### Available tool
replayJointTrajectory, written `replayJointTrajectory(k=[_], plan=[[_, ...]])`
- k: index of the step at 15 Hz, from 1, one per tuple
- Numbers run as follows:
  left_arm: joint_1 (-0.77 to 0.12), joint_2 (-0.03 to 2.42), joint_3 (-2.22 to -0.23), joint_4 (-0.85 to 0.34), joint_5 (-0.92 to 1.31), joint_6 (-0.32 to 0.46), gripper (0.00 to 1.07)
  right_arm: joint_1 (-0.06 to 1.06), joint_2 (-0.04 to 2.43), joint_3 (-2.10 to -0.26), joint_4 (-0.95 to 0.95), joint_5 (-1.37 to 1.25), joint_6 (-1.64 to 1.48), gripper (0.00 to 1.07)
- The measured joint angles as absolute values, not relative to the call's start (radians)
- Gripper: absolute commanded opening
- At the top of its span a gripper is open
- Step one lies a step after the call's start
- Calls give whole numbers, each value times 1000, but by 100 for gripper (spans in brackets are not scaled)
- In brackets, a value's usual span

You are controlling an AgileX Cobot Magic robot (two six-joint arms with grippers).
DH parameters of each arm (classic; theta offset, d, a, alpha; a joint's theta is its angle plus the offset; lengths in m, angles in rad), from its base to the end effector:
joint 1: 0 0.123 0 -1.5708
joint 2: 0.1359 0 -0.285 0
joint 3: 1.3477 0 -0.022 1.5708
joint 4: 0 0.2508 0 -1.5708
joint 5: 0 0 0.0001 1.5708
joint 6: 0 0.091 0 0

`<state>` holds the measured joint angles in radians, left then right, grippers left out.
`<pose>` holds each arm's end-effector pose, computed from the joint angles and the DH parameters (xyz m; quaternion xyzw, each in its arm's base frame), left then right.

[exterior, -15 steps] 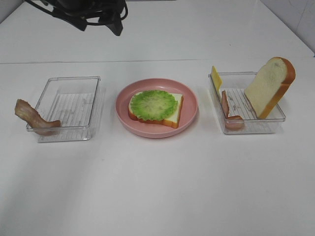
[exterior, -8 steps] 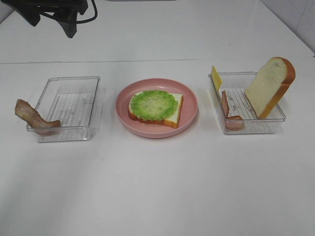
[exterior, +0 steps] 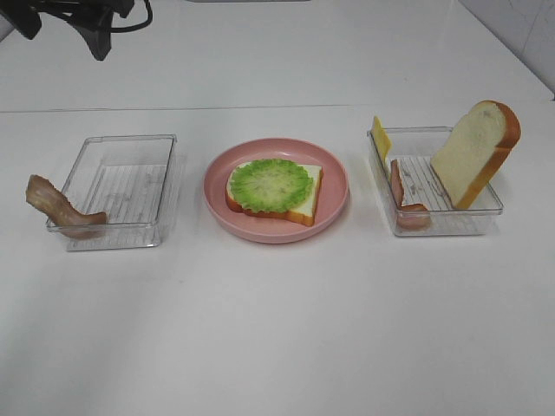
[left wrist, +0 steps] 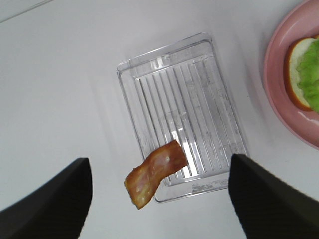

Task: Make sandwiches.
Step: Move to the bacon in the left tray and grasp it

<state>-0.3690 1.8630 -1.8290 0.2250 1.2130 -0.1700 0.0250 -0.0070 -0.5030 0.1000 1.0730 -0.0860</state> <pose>0.3834 -0.1279 0.3363 0.1136 0.9663 0.0530 0.2250 -0.0072 0.0078 0.2774 -0.0498 0.8513 0.0340 0.5212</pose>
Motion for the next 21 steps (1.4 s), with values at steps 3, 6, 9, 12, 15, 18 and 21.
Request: replayJointTrajectory(k=[3,6,9,12,15,18,21], plan=[[-361,1762,-1714,220,1214,-205,72,25,-7,-503,100,1073,-86,83],[-263,1694,-1588,164,1215,-234,72,25,-7,-503,100,1073,-86,83],[-155,1676,-1454,115,1209,-207,72,25,-7,-503,100,1073,-86,83],[-116,1676,-1330,76,1093,-172,72,25,-7,-503,100,1073,-86,83],[-112,1704,-1273,42,935,-161,72,25,-7,-503,100,1073,-86,83],[-112,1835,-1273,-11,830,-158,72,25,-7,-503,100,1073,-86,83],[-112,1910,-1273,-15,782,-157,72,25,-7,-503,100,1073,-86,83]])
